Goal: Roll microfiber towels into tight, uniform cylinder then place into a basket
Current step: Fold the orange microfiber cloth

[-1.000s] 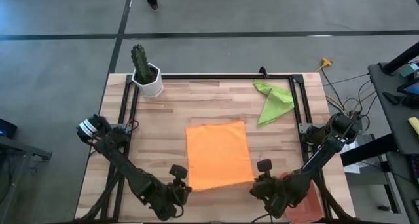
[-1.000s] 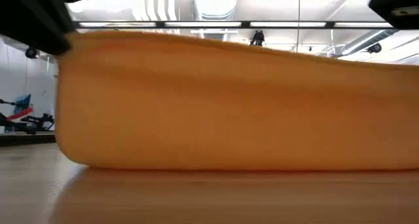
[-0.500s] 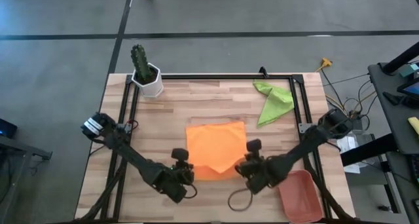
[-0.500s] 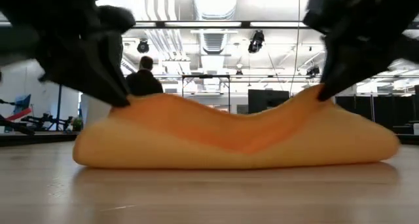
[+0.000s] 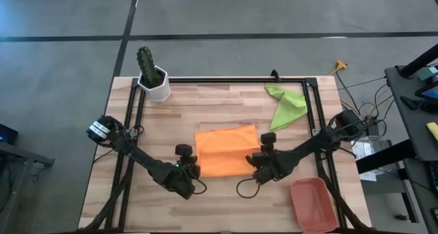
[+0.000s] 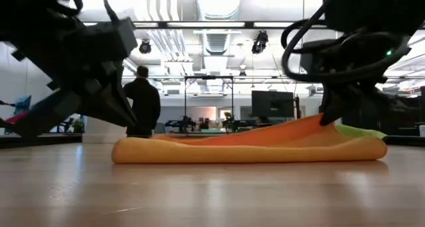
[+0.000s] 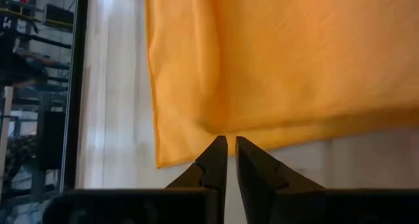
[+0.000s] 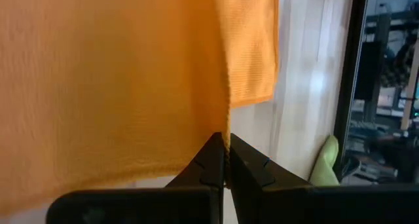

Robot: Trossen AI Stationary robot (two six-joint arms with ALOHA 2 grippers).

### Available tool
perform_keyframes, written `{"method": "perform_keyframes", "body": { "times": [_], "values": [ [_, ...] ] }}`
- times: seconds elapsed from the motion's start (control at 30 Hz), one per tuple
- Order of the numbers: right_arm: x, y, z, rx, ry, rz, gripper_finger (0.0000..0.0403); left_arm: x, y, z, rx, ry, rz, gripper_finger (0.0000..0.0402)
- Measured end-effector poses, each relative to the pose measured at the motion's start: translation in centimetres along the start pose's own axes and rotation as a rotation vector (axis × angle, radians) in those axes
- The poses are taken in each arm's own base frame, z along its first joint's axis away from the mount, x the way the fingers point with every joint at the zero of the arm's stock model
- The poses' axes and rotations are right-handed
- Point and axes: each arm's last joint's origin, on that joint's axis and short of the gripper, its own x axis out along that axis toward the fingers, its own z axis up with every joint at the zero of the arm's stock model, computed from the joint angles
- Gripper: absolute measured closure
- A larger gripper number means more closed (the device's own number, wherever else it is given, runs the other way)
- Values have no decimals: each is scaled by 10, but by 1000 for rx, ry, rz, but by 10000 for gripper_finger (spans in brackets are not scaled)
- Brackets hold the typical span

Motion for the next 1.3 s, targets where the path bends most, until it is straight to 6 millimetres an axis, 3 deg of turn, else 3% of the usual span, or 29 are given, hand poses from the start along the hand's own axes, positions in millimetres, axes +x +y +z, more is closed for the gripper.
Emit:
{"method": "perform_keyframes", "body": {
  "times": [0.23,0.5,0.77,0.9,1.1,1.3],
  "values": [
    [11,-3,3,9,-45,14,394,10,7,-3,-13,33,26,385],
    [11,-10,8,-8,-72,18,394,12,18,0,57,34,43,383],
    [7,-13,10,-31,-105,-3,394,22,70,27,-44,-195,-255,322],
    [4,-16,10,-35,-120,-2,394,45,100,21,-65,-183,-328,270],
    [0,-19,11,-60,-143,-2,394,85,140,7,-210,-170,-572,195],
    [-2,-21,12,-87,-167,-3,394,102,163,-3,-282,-191,-717,169]
  ]
}}
